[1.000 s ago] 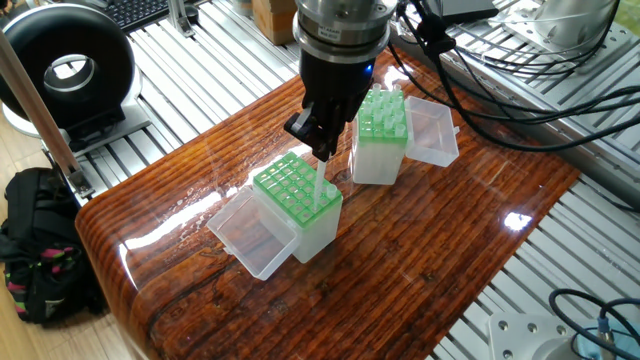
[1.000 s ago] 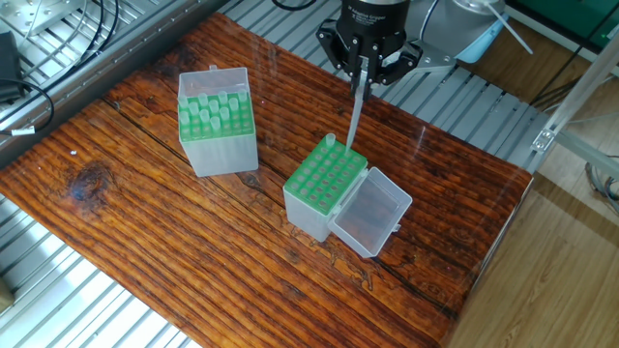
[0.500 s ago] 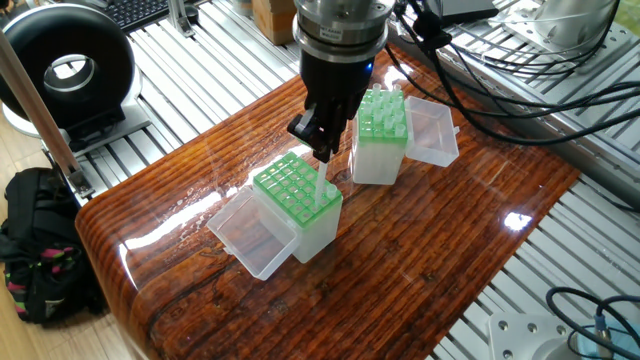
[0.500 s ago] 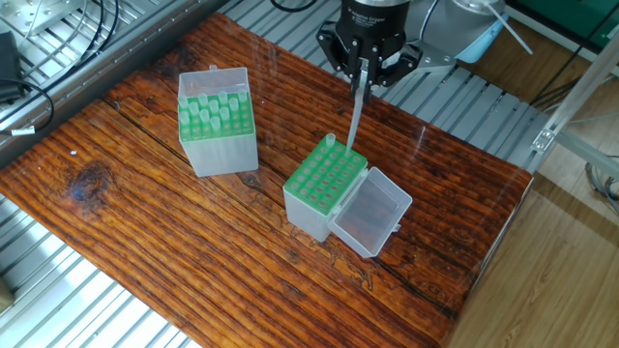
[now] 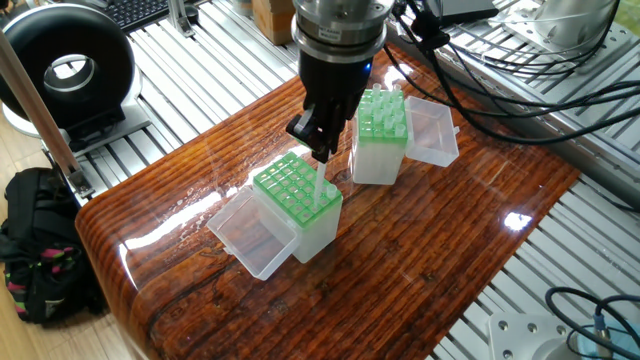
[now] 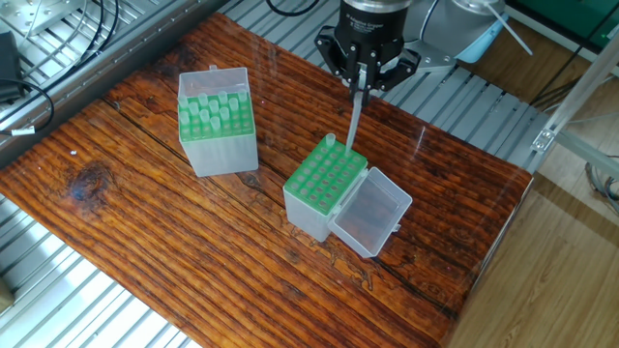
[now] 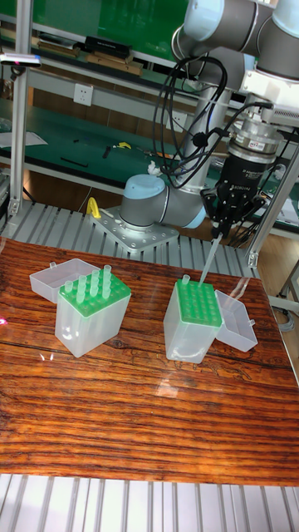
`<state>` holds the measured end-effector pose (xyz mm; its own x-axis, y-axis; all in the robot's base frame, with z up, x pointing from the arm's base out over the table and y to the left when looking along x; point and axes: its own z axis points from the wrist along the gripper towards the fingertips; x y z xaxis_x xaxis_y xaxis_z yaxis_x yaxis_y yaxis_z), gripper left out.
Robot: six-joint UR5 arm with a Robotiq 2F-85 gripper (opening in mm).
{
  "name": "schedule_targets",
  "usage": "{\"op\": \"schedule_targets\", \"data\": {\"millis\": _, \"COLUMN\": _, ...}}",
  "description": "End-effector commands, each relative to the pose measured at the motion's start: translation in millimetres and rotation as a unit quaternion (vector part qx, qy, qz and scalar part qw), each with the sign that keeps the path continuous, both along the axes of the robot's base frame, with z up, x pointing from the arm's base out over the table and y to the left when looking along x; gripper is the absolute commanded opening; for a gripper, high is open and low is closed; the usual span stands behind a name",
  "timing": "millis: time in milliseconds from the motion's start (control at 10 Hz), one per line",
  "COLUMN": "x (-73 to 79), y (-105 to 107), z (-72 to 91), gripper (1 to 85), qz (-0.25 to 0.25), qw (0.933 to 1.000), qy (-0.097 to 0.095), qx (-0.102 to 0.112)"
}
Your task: Transfer all large pipette tips from one holder to another
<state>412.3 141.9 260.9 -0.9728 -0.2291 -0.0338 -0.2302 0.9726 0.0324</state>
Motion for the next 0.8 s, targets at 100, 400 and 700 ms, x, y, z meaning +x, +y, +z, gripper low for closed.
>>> {"op": "schedule_targets", "data": {"millis": 100, "x": 2.9, "y": 2.3, "z": 0.3, "gripper": 24.3, "qz": 0.002, "qw": 1.0000, "qy": -0.001, "qx": 0.006}}
{"op": "schedule_targets", "data": {"millis": 400, "x": 5.1, "y": 3.2, "z": -0.5, "gripper": 28.7, "qz": 0.006, "qw": 0.9999, "qy": -0.002, "qx": 0.008}}
{"op": "schedule_targets", "data": {"millis": 700, "x": 4.9, "y": 2.2, "z": 1.2, "gripper": 29.3, "qz": 0.008, "qw": 0.9999, "qy": 0.000, "qx": 0.010}}
